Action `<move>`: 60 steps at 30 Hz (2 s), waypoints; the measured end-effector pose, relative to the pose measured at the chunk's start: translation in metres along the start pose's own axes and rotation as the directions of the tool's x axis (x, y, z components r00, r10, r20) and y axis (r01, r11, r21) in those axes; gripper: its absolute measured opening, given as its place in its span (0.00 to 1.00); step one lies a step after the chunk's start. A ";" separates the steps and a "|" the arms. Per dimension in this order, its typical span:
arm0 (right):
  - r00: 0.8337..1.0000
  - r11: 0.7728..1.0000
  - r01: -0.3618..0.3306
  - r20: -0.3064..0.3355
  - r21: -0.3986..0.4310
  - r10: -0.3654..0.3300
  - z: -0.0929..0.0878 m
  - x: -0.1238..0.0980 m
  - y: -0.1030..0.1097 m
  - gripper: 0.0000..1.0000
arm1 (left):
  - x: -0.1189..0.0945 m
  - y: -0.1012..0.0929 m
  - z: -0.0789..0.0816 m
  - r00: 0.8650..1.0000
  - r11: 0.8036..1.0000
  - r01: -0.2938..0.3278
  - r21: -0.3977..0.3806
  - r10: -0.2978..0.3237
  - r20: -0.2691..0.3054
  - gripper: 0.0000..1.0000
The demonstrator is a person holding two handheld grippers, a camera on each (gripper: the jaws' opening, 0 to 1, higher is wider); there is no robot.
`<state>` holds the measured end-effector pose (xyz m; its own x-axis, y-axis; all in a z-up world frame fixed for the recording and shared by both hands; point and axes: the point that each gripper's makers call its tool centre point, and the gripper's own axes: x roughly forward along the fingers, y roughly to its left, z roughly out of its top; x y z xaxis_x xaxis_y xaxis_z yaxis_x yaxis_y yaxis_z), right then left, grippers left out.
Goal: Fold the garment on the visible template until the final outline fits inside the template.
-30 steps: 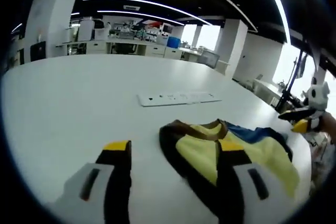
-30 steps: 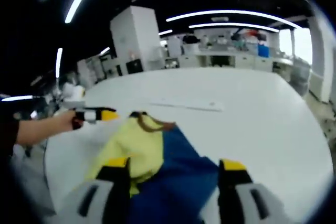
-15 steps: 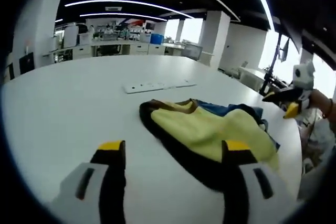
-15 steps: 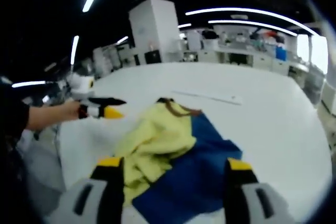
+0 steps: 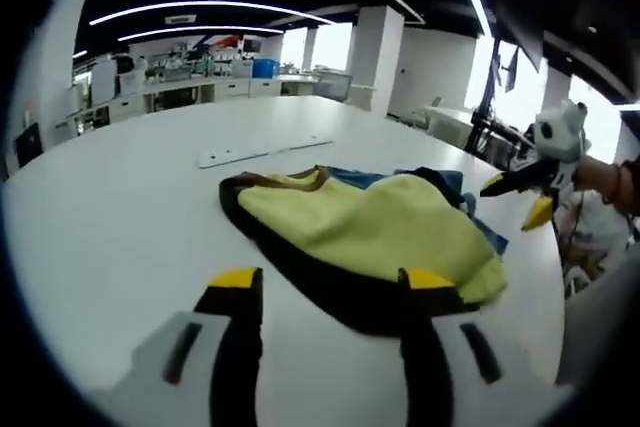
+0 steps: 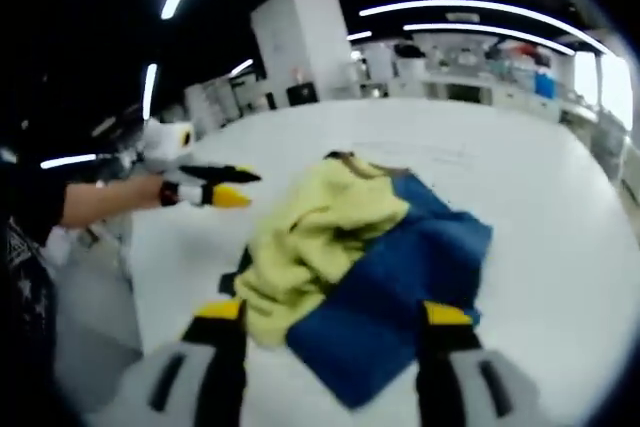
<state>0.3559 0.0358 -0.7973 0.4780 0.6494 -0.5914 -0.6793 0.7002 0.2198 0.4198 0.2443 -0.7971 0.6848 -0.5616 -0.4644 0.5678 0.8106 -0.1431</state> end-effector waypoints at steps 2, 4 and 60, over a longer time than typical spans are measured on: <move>1.000 1.000 0.012 0.006 -0.007 -0.012 -0.007 0.001 0.001 0.63 | 0.006 -0.003 -0.011 0.999 1.000 0.015 0.002 -0.015 -0.042 0.45; 0.999 0.999 0.031 -0.008 -0.022 -0.031 -0.016 0.003 -0.001 0.60 | 0.009 -0.007 -0.014 0.999 1.000 0.017 0.020 -0.016 -0.051 0.43; 0.915 0.914 0.399 0.093 -0.069 -0.392 0.034 -0.076 -0.096 0.00 | -0.007 0.004 0.003 1.000 0.994 -0.013 -0.110 0.010 -0.022 0.00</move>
<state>0.4040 -0.0708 -0.7477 0.7556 0.3472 -0.5554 -0.4689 0.8788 -0.0884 0.4190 0.2511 -0.7918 0.6803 -0.5492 -0.4853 0.5055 0.8311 -0.2320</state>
